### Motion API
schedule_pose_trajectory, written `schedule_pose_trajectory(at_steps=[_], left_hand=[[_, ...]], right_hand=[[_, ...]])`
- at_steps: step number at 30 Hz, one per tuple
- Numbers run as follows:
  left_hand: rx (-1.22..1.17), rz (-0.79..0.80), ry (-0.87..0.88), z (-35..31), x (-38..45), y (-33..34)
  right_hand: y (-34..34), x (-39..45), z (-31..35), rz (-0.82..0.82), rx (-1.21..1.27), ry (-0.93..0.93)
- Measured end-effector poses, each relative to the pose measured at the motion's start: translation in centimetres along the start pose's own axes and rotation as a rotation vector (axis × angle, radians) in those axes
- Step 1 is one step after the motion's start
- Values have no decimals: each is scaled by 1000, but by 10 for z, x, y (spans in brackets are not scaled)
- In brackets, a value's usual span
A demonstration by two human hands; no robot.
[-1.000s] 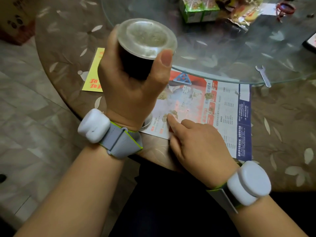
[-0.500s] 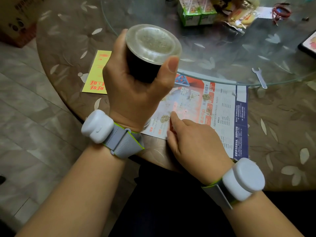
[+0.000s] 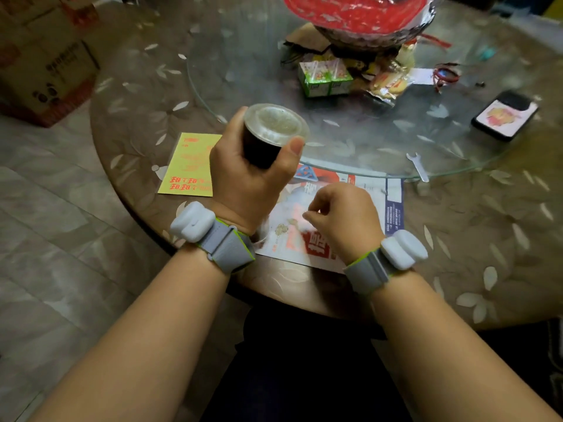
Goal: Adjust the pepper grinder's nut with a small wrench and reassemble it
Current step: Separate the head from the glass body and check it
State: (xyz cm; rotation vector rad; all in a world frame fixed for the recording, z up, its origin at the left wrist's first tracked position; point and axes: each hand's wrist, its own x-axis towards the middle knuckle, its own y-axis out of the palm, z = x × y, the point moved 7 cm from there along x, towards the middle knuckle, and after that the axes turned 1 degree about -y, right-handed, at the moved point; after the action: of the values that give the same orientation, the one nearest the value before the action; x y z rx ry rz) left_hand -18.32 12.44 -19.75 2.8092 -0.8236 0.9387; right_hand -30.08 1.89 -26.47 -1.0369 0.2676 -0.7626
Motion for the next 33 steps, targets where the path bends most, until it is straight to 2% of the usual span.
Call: schedule_pose_trajectory(at_steps=[3,5,8,11,15,25,30,33], left_hand=[[-44,-9,-26,-15,5,6],[-79,-18,-85,-17,9,10],[-149,-42,-158,-23,15,12],[-202,0,-199,-36,17,12],[-121,91,-150,-71,18,11],[-222,268,-204,-99,11,24],[-275,311,-216,-95,42,34],[-300,294,-235,-71,69,47]], right_hand=[[3,3,1,84,-126,37],[8,4,0,117,-111,67],[-4,1,2,49,12,133],[-26,-9,10,-2,12,191],[-44,-21,14,8,7,222],[-75,-39,20,-29,52,190],[-82,-12,25,-6,223,39],[-79,24,19,-15,300,43]])
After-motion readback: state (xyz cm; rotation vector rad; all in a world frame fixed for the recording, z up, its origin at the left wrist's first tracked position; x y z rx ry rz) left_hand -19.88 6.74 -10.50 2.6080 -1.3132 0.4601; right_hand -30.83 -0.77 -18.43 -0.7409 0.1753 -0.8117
